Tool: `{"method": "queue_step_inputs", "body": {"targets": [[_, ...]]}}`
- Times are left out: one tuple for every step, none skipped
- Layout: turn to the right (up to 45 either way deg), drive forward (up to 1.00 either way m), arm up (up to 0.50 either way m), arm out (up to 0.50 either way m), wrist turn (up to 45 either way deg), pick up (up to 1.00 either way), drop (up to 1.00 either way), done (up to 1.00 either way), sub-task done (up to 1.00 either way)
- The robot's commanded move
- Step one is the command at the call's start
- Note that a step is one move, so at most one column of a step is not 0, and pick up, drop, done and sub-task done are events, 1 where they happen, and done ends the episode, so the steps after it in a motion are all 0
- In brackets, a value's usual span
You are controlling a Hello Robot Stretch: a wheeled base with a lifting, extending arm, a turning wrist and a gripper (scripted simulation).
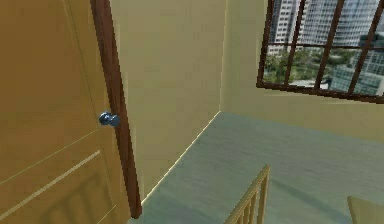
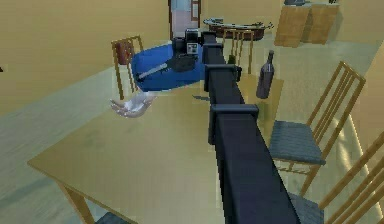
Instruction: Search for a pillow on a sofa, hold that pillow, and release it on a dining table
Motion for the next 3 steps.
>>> {"method": "queue_step_inputs", "body": {"targets": [[0.0, 0.00, 0.00, 0.00, 39.0, 0.00, 0.00, 0.00, 0.00], [0.0, 0.00, -0.02, 0.00, 0.0, 0.00, 0.00, 0.00, 0.00], [0.0, 0.00, -0.32, 0.00, 0.0, 0.00, 0.00, 0.00, 0.00]]}}
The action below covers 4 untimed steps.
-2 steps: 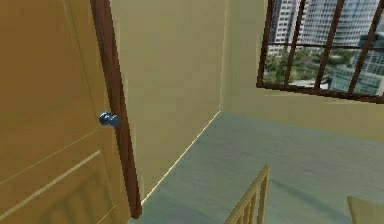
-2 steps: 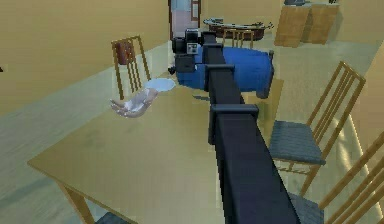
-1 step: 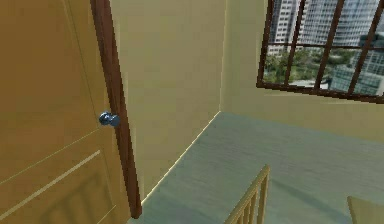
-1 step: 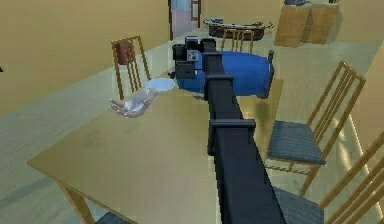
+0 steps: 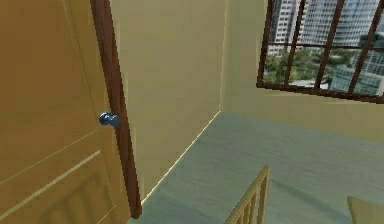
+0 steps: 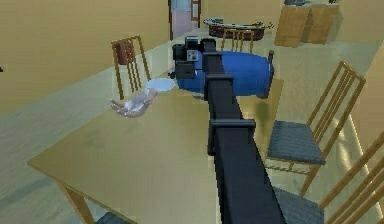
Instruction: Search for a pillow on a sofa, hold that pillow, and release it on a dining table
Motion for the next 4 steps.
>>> {"method": "queue_step_inputs", "body": {"targets": [[0.0, 0.00, 0.00, 0.00, 0.0, 0.00, 1.00, 0.00, 0.00], [0.0, 0.00, 0.02, 0.00, 0.0, 0.00, 0.00, 0.00, 0.00], [0.0, 0.00, 0.00, -0.08, 0.0, 0.00, 0.00, 0.00, 0.00], [0.0, 0.00, 0.00, 0.00, 0.0, 0.00, 0.00, 1.00, 0.00]]}}
